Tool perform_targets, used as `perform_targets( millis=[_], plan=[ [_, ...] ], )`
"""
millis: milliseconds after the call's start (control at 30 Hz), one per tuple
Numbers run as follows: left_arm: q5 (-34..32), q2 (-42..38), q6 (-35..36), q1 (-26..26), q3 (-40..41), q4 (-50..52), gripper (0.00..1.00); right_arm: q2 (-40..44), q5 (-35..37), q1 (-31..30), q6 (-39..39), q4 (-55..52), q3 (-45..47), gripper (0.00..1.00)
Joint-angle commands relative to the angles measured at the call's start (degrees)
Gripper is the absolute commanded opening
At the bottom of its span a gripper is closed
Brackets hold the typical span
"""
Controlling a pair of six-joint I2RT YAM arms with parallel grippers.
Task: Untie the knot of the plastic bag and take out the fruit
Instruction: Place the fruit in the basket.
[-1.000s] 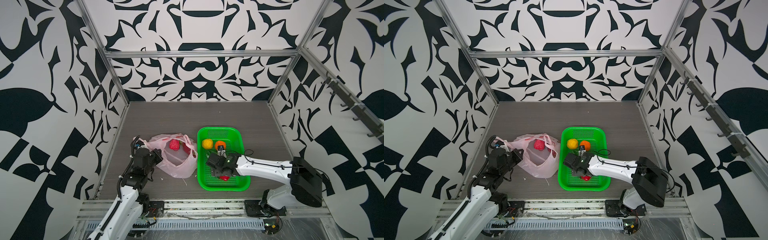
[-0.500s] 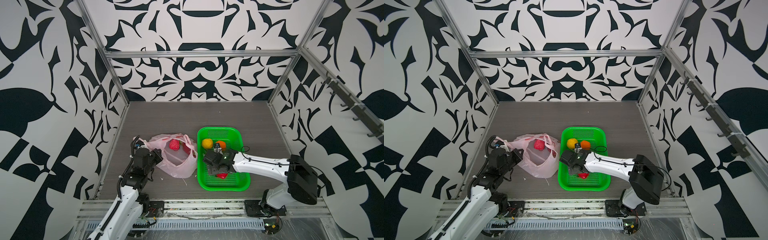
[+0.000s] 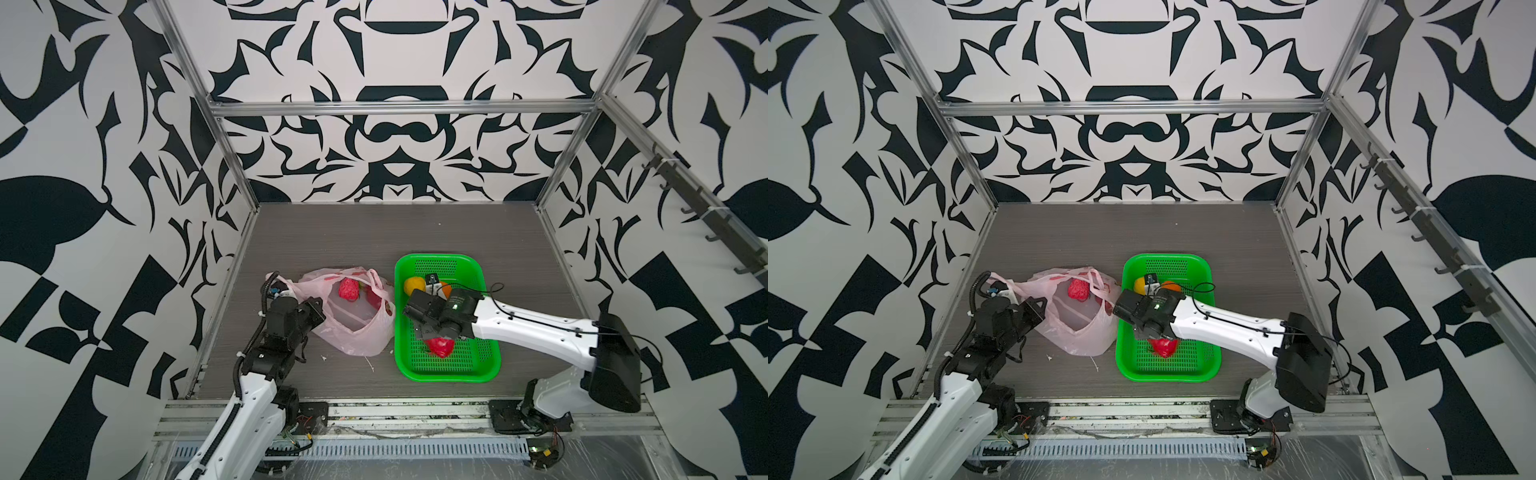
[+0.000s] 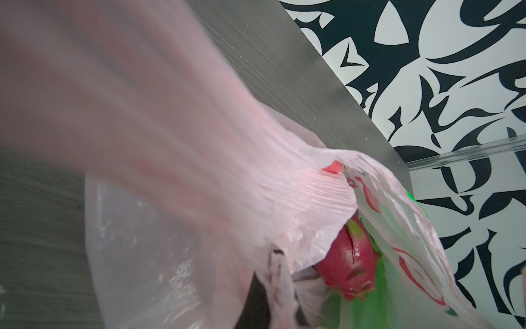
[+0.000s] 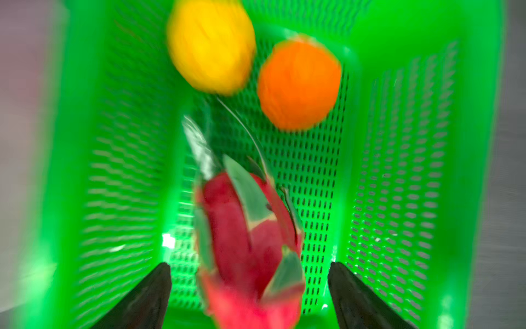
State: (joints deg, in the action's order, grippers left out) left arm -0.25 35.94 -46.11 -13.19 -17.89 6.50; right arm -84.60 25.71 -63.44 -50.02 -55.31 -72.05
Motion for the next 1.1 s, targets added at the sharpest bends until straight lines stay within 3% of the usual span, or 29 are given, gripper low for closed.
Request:
perform_targets(
  millis=[0, 133, 300, 500, 633, 733, 967, 1067],
  plan=[
    [0.3, -1.1, 0.8, 0.1, -0.3, 0.6, 0.0, 1.2, 8.3, -5.0, 3.5, -7.0, -12.9, 0.81],
    [0.6, -1.7, 0.5, 0.1, 0.7, 0.4, 0.0, -7.7, 8.5, -9.6, 10.9, -4.2, -27.5, 0.69],
    [1.2, -2.3, -0.4, 0.2, 1.4, 0.4, 0.0, -20.5, 1.1, -10.1, 16.7, 3.8, -38.4, 0.57],
    [0.8, -3.6, -1.3, 0.2, 2.0, 0.7, 0.0, -33.7, -6.3, -6.3, 15.8, 6.5, -45.1, 0.53],
    [0.8, -3.8, -1.4, 0.2, 2.5, 0.8, 0.0, -39.4, -7.3, -3.9, 12.5, 6.4, -48.0, 0.5],
    [1.3, -3.6, -1.7, 0.2, 2.7, 0.7, 0.0, -42.5, -6.4, -2.7, 10.7, 6.9, -49.6, 0.51],
    [3.7, -4.2, -3.8, 0.2, 4.1, 1.0, 0.0, -46.5, -7.3, 0.1, 8.3, 12.6, -50.2, 0.68],
    [4.3, -4.7, -4.1, 0.2, 4.8, 1.4, 0.0, -47.0, -8.4, 1.4, 6.6, 16.0, -48.9, 0.7]
  ],
)
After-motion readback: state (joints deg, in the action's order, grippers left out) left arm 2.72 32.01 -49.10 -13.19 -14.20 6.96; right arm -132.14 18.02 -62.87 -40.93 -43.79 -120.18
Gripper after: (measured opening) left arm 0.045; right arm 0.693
